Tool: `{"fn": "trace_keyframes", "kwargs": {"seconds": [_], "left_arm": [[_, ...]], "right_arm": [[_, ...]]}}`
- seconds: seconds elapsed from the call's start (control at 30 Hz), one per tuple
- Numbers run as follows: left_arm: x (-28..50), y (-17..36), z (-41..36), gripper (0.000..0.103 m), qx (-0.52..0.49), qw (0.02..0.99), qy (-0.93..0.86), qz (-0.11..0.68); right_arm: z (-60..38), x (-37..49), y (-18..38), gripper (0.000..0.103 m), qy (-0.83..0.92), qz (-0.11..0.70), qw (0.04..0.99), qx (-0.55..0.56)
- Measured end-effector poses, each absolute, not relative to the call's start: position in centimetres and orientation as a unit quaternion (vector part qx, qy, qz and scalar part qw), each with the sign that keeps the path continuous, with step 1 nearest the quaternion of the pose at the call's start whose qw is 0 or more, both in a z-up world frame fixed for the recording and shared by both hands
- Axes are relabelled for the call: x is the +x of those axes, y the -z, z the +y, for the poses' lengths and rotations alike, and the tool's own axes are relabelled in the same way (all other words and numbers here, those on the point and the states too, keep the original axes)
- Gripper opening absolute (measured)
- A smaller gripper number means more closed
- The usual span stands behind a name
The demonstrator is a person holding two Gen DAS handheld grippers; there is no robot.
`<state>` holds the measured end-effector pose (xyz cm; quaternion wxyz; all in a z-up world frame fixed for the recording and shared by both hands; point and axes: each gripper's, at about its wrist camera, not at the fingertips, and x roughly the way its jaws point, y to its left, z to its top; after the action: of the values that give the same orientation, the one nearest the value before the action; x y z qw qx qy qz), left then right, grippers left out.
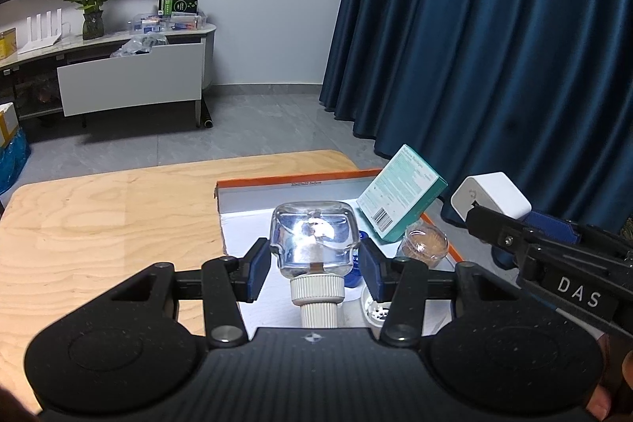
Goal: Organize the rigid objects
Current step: 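Carry the glass jar and white charger over the white box, then lower the glass jar and charger into the white box, open both tools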
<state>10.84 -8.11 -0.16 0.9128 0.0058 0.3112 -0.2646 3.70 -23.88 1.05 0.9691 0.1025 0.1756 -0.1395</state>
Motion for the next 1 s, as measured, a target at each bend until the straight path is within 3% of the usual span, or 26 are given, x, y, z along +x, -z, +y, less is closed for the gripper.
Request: {"fn": "trace_keyframes", "kwargs": {"seconds": [1.0], "left_arm": [[14.0,1.8,-10.6,0.049,0.012,0.903,0.273,0.331]], "right_arm": [[-26.1,8.7,0.6,0.062,0.122,0.203,0.967,0.093]]}}
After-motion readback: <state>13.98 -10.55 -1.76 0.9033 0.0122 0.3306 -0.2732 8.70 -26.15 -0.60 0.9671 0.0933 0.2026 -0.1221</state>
